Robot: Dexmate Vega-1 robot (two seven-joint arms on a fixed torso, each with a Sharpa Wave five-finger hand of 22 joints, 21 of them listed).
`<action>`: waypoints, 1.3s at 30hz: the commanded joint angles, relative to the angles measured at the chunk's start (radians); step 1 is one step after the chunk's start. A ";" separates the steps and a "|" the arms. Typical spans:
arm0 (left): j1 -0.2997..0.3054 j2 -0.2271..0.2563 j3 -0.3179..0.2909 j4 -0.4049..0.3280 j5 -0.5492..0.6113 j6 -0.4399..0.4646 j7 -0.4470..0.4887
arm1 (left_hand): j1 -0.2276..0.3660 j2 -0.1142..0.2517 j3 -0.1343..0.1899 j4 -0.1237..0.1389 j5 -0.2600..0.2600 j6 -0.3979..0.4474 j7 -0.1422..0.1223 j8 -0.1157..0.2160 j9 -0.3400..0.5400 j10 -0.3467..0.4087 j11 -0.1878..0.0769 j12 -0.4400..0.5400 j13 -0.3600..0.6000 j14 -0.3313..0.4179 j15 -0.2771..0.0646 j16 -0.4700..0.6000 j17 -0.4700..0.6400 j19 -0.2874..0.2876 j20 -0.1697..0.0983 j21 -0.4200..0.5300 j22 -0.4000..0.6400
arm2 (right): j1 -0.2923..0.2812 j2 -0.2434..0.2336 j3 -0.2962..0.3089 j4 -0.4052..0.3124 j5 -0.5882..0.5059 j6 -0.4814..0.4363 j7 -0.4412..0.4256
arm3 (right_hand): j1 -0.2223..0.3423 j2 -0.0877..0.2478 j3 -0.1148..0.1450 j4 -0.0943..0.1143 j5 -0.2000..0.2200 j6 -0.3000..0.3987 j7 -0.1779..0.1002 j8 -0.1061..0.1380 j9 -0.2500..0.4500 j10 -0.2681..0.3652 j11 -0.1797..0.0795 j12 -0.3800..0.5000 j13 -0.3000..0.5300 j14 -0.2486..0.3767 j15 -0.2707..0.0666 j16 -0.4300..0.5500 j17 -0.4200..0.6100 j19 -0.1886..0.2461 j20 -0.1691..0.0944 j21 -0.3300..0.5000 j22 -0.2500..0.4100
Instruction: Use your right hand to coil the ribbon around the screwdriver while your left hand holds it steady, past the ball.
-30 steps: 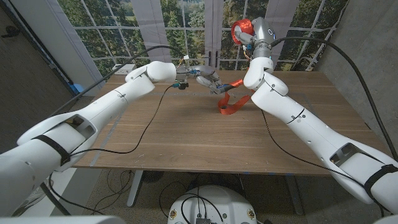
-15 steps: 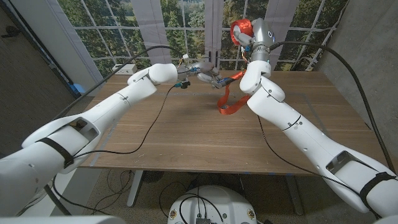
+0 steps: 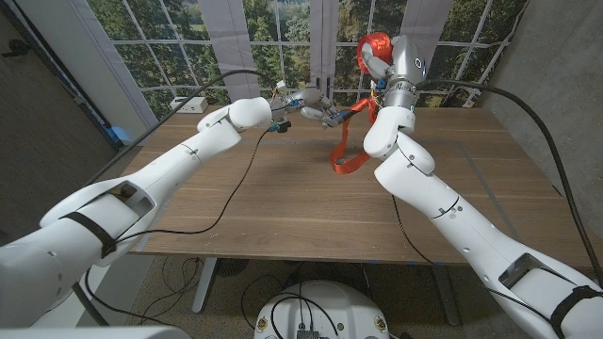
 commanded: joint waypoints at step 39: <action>-0.053 -0.047 0.047 0.021 0.010 0.013 -0.008 | 0.102 0.099 0.084 -0.034 0.007 0.160 -0.070 0.002 0.032 0.177 -0.169 0.000 0.086 0.030 -0.044 0.002 0.004 0.009 0.001 0.005 0.000 | -0.538 0.113 0.200 -0.135 0.078 -0.040 -0.221 | 0.097 0.087 0.033 -0.023 0.007 0.226 -0.030 0.077 0.133 0.110 -0.050 0.088 0.105 0.038 -0.120 0.011 0.000 0.010 0.007 0.011 0.003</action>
